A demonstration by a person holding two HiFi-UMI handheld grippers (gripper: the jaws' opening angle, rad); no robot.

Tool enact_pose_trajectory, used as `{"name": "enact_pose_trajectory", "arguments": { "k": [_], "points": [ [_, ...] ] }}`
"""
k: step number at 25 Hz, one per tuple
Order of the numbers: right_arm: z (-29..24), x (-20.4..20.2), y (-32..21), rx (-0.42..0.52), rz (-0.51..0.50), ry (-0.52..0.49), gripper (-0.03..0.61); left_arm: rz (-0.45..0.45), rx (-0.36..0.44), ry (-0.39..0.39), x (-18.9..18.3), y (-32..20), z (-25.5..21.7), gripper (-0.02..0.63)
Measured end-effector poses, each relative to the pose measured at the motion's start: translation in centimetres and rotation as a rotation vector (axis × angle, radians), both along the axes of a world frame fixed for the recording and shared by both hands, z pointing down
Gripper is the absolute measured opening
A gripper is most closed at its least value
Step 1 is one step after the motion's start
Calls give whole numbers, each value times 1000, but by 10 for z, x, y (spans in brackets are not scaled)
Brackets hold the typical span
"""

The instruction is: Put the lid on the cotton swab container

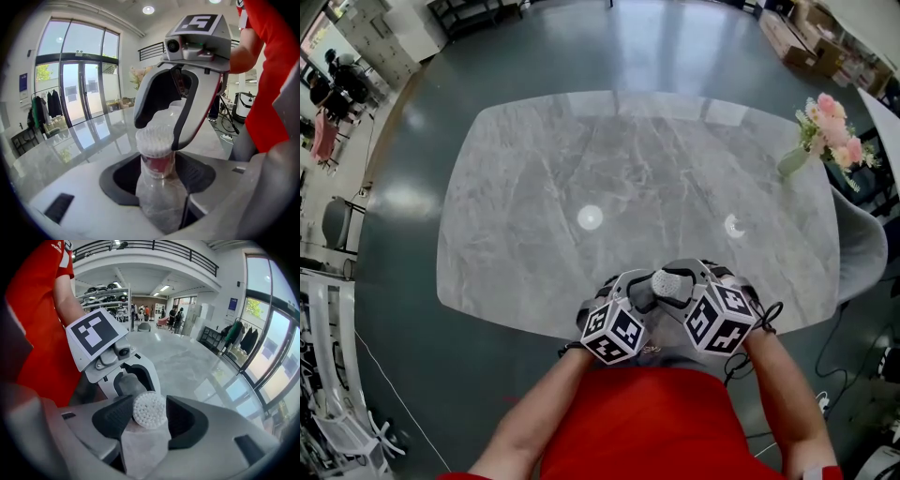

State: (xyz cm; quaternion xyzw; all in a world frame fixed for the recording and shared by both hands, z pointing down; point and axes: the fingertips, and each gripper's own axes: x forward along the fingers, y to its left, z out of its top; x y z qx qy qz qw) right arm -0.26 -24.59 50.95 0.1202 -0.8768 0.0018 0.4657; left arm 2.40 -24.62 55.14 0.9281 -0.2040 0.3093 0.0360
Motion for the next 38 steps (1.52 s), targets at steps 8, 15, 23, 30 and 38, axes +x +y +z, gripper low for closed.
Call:
{"name": "enact_pose_trajectory", "arguments": {
  "k": [8,15,23,30,38],
  "points": [
    [6,0,3,106,-28,106,230,-56,-4,28,1,1,1,262],
    [-2,7,3,72,33,-51,261,-92,-13,95,-7,5,-7,264],
    [-50,28,-4,28,251,-408,228,-161,35,187,-23,9,-46,267],
    [-93,57,0,34,499,-729,139,-269,142,341,-45,-4,-128,168],
    [-145,74,15,147,593,-929,53,-324,186,414,-58,4,-185,38]
  ]
}}
